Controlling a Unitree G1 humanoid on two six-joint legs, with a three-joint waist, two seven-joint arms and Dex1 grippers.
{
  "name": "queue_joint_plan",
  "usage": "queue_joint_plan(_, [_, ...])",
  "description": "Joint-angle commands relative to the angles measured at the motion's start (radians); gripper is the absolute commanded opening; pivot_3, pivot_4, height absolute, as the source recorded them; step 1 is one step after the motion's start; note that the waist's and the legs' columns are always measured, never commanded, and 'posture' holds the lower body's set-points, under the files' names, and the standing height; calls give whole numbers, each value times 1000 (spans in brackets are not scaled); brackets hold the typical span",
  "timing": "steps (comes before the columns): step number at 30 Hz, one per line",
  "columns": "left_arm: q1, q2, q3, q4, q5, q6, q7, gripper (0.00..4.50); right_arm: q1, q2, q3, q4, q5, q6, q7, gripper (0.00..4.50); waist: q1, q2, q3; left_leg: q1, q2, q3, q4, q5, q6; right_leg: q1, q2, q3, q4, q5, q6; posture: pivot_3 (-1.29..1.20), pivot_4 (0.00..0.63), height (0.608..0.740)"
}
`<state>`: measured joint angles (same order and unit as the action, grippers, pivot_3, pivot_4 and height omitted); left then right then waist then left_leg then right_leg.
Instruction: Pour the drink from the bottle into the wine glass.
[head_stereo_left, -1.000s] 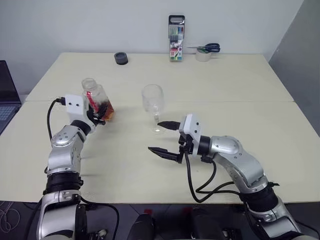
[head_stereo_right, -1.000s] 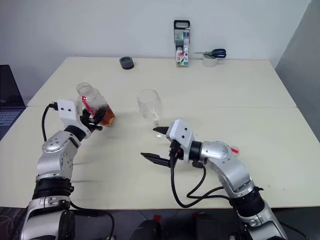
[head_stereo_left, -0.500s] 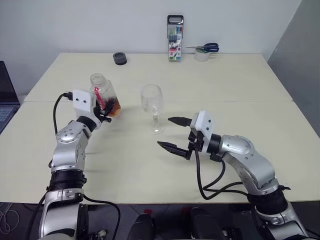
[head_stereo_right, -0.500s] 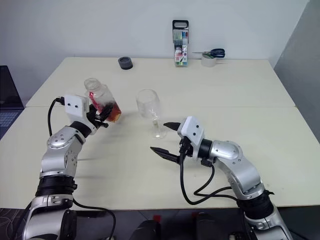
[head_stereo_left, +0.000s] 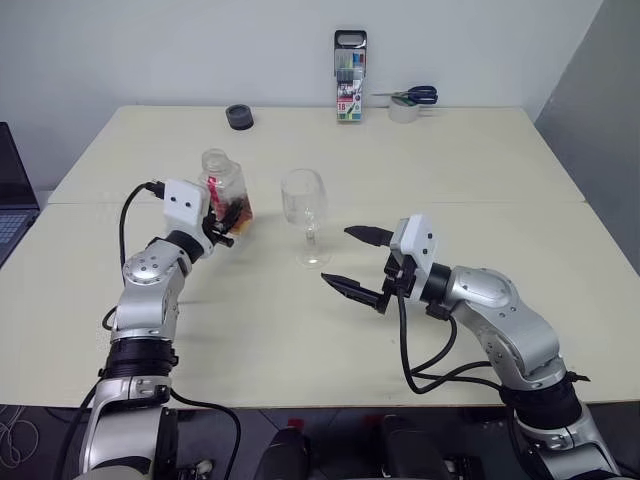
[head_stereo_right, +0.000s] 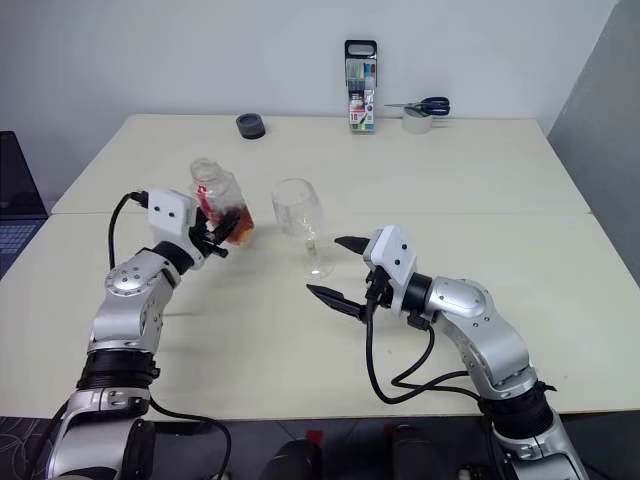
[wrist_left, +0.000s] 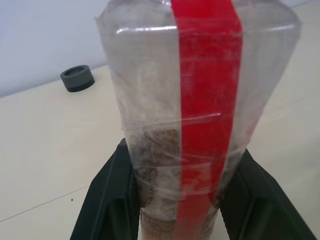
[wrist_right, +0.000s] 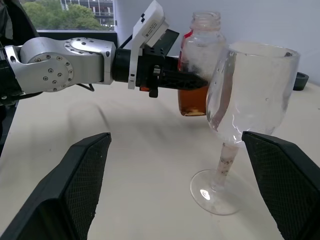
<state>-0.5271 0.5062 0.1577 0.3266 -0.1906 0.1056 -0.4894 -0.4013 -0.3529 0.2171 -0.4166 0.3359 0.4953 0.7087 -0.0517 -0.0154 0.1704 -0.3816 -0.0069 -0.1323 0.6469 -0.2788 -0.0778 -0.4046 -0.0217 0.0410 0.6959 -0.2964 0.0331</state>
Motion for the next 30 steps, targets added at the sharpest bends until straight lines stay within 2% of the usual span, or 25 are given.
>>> queue_joint_plan(1, [-35, 8, 7, -57, 3, -20, 4, 1672, -12, -1, -21, -40, 20, -4, -7, 4500, 0, 0, 0, 0, 0, 0, 0, 0, 0, 0, 0, 0, 0, 0, 0, 0, 150, 740])
queue_joint_plan(16, [-66, 9, -23, -107, 18, 31, -5, 1672, -20, 13, -17, -28, 10, -17, -32, 4500, -1, 0, 0, 0, 0, 0, 0, 0, 0, 0, 0, 0, 0, 0, 0, 0, 150, 740])
queue_joint_plan(30, [-134, 109, -122, -109, 250, -160, 27, 1671, -72, 82, -49, -1, 16, -12, -101, 4500, -2, 0, 0, 0, 0, 0, 0, 0, 0, 0, 0, 0, 0, 0, 0, 0, 150, 740])
